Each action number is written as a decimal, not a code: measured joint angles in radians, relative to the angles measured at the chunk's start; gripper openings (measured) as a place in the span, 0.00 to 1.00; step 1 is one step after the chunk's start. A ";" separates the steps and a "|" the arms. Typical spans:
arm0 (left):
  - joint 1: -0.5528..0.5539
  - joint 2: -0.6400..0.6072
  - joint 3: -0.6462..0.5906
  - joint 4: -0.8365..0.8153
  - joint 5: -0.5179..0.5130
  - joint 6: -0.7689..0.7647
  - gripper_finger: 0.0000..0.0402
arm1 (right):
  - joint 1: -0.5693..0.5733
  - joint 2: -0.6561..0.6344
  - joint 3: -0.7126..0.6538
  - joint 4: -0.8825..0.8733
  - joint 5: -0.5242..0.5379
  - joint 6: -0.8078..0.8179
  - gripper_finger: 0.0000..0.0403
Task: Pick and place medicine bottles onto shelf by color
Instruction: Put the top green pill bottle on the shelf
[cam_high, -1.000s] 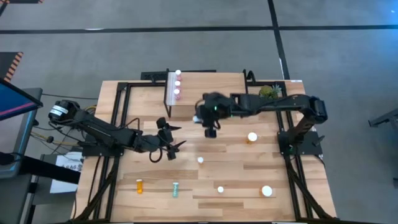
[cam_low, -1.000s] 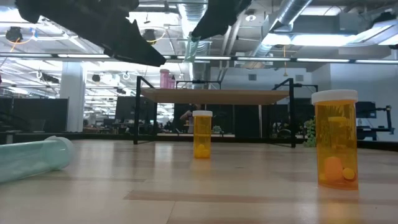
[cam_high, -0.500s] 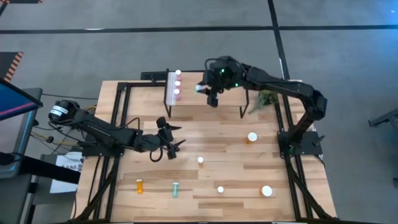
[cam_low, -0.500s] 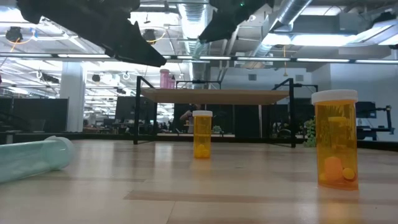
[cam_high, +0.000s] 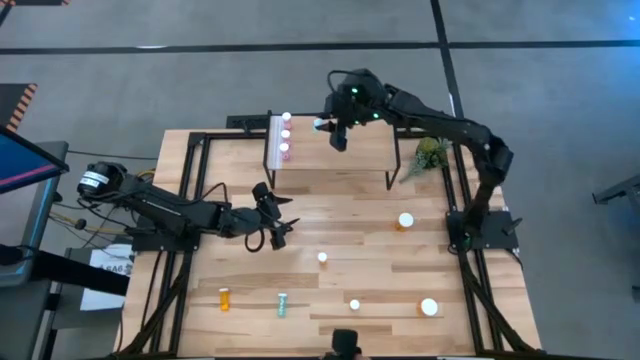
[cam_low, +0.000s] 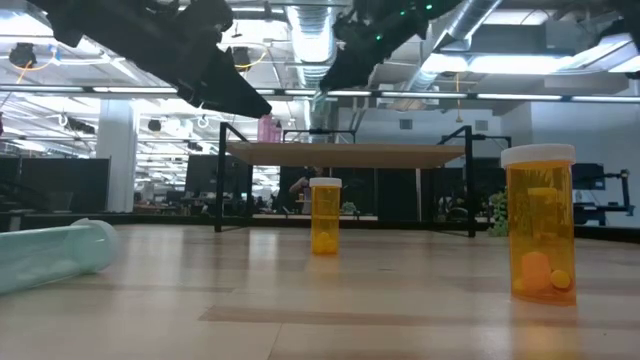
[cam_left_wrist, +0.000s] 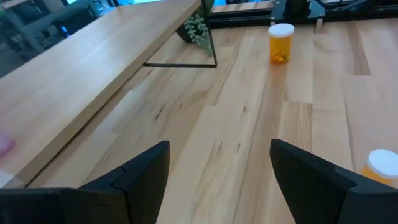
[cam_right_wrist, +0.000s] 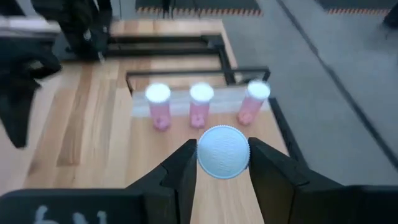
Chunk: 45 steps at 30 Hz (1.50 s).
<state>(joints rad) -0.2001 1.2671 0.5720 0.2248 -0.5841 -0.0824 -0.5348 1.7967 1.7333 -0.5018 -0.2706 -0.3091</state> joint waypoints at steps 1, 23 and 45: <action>0.000 0.000 0.000 -0.003 0.001 -0.005 0.66 | -0.005 0.022 0.029 -0.033 0.001 -0.003 0.39; -0.004 0.000 0.000 -0.035 0.024 -0.057 0.66 | -0.045 0.289 0.389 -0.312 0.007 -0.005 0.39; -0.004 0.000 0.000 -0.028 0.048 -0.073 0.66 | -0.043 0.319 0.388 -0.327 0.009 0.048 0.39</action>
<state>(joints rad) -0.2043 1.2671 0.5720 0.1973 -0.5363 -0.1549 -0.5777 2.1159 2.1215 -0.8285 -0.2619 -0.2612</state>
